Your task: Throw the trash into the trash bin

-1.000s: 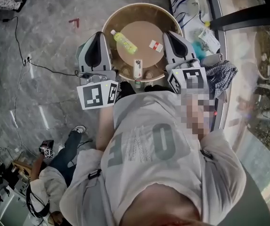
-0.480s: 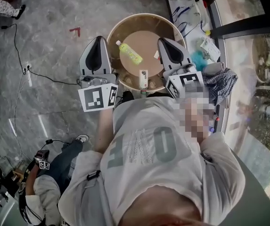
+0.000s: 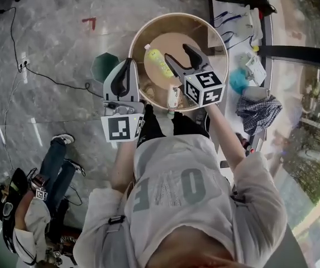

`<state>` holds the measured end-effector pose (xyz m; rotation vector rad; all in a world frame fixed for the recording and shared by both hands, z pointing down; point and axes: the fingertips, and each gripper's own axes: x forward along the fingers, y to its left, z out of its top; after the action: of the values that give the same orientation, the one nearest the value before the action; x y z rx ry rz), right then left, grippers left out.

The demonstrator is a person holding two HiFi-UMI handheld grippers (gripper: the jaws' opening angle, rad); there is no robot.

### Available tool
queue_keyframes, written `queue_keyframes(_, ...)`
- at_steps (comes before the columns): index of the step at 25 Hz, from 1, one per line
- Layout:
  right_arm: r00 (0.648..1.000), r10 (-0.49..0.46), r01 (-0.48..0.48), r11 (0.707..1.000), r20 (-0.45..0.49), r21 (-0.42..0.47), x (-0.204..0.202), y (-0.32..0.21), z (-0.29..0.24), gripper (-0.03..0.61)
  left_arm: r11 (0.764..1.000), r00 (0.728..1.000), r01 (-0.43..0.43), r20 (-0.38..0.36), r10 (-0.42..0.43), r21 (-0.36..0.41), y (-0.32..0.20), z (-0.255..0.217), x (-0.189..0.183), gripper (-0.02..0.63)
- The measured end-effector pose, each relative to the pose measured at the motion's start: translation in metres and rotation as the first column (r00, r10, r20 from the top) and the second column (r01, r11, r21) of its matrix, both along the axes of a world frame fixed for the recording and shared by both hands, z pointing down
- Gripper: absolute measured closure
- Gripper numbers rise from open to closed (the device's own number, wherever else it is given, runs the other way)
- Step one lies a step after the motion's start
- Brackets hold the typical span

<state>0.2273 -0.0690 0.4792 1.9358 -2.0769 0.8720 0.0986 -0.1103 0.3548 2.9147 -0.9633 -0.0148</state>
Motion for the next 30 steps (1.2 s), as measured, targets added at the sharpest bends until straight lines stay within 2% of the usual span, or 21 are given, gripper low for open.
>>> queue_keyframes(2,0.999,-0.034,0.034,0.994,0.003,-0.104,-0.008,-0.011,0.051,0.296,1.0,1.0,0.004,0.026,-0.003,-0.016,-0.009,0.025,-0.006,0.601)
queue_keyframes(5,0.994,-0.102,0.092,0.961,-0.026,-0.26,-0.018,-0.018,0.133,0.278,0.997,0.998,0.033,0.05,-0.03,-0.067,-0.021,0.069,-0.017,0.601)
queue_keyframes(9,0.983,-0.178,0.141,0.886,-0.044,-0.442,-0.032,-0.015,0.231,0.268,0.986,0.994,0.097,0.06,-0.089,-0.136,-0.035,0.127,-0.037,0.601)
queue_keyframes(13,0.986,-0.155,0.098,0.815,-0.053,-0.572,-0.034,-0.013,0.309,0.268,0.971,0.988,0.151,0.063,-0.141,-0.186,-0.045,0.172,-0.056,0.601)
queue_keyframes(16,0.982,-0.183,0.103,0.75,-0.056,-0.654,-0.039,0.001,0.347,0.268,0.954,0.982,0.185,0.077,-0.172,-0.236,-0.04,0.197,-0.071,0.601)
queue_keyframes(19,0.971,-0.229,0.123,0.72,-0.066,-0.683,-0.044,0.004,0.373,0.268,0.943,0.98,0.196,0.093,-0.177,-0.268,-0.034,0.213,-0.082,0.601)
queue_keyframes(24,0.956,-0.269,0.089,0.651,-0.119,-0.754,-0.041,0.018,0.394,0.27,0.945,0.981,0.188,0.101,-0.167,-0.267,-0.03,0.215,-0.092,0.601)
queue_keyframes(27,0.949,-0.289,0.095,0.637,-0.123,-0.765,-0.042,0.016,0.394,0.279,0.949,0.981,0.187,0.097,-0.168,-0.253,-0.036,0.209,-0.095,0.601)
queue_keyframes(28,0.95,-0.288,0.098,0.647,-0.123,-0.756,-0.044,0.011,0.388,0.282,0.951,0.981,0.187,0.094,-0.169,-0.246,-0.039,0.205,-0.096,0.601)
queue_keyframes(30,0.947,-0.293,0.112,0.69,-0.135,-0.715,-0.048,-0.011,0.367,0.285,0.956,0.982,0.185,0.088,-0.169,-0.229,-0.045,0.196,-0.098,0.601)
